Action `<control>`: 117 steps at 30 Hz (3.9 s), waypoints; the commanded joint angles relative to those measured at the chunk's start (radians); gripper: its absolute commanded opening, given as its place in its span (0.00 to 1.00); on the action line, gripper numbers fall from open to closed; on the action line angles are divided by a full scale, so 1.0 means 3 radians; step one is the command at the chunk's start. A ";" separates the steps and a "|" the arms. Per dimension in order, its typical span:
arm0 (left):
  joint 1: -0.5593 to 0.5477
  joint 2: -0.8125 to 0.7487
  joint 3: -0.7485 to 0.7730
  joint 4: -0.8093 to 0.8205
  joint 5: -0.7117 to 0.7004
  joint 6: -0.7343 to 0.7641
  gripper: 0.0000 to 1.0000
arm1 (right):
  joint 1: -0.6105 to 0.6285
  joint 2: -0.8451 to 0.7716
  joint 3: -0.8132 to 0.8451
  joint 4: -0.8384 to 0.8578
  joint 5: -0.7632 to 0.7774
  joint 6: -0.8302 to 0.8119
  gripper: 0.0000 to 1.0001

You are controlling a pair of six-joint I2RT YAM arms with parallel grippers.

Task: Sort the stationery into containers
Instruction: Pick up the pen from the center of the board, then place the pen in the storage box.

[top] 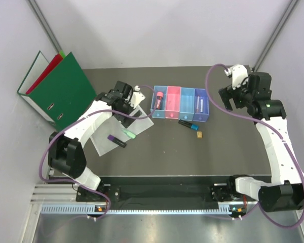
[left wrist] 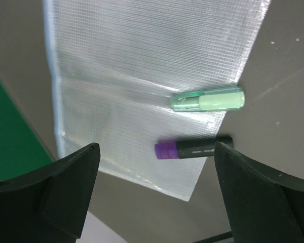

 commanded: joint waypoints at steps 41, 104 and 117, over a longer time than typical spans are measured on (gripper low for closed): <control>0.0078 0.0742 -0.0601 0.0289 0.0864 0.3074 0.77 | 0.0245 -0.0029 0.0172 -0.0038 0.0345 -0.0065 1.00; -0.0561 0.2055 0.2129 0.1613 0.1591 -0.1477 0.00 | 0.0281 -0.0428 -0.0661 0.0141 -0.0161 0.0498 0.99; -0.0490 0.2332 0.2114 0.1731 0.1366 -0.1518 0.00 | 0.0286 -0.0428 -0.0707 0.0136 -0.0197 0.0503 0.99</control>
